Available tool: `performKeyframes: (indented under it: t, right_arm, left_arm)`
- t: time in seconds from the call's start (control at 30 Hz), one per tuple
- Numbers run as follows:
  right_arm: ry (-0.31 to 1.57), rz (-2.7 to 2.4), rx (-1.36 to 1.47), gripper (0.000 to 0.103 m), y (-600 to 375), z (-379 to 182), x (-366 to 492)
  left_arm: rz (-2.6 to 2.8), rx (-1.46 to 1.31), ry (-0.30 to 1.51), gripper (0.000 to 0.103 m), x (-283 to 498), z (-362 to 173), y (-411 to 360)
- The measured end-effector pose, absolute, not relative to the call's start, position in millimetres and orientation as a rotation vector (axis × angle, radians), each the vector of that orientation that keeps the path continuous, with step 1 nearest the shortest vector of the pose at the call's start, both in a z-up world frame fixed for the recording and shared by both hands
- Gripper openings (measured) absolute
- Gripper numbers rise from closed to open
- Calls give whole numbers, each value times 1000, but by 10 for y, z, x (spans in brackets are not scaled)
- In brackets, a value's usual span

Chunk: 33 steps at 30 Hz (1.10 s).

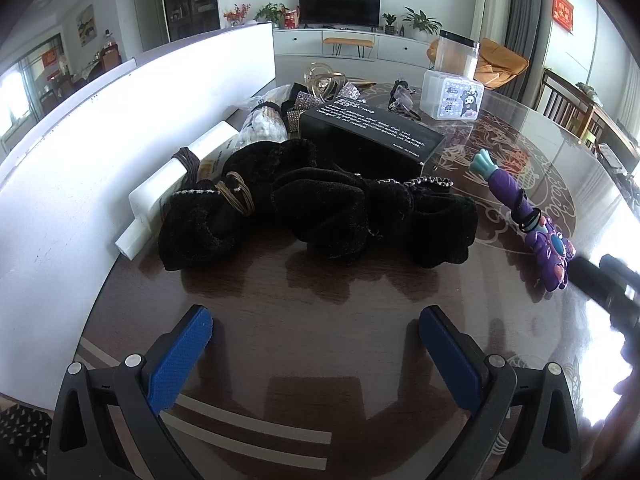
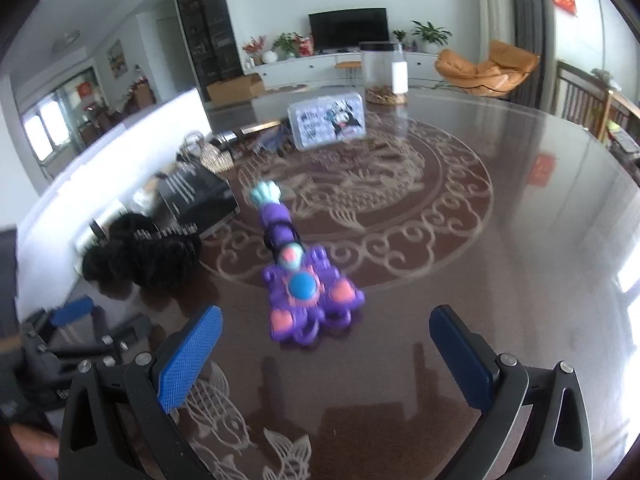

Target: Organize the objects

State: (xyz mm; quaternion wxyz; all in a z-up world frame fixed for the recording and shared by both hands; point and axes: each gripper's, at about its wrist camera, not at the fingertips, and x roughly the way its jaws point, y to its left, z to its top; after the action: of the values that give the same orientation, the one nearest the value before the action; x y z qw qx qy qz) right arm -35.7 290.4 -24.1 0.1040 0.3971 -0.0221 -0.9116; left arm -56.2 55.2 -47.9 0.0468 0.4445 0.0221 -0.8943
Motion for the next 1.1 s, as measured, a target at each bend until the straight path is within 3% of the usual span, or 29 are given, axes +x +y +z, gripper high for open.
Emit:
performKeyframes:
  t: [0.3,0.37,0.63,0.83,1.1]
  right_arm:
    - [345,-2440,1263,103,2459,-359,-1062]
    - [354,-2411,1289,96,2441,-453,-1118]
    - [258,-2504,1264,95,2596,-493,-1006]
    - [245,-2514,1277,97,2629,-497,-1017]
    - [250,-2501,1278,100,2626,-498,-1006]
  left_arm:
    - [-2643,1349,208,103,-571,-448,282]
    - [-2657,1353,283,103,-551,-425,226]
    - [-2691,1364,514,103,-837,-149,293]
    - [-2560,1404,236,103,-1254,-275,517]
    - [-2625,1514,130,103,-700,-192,180]
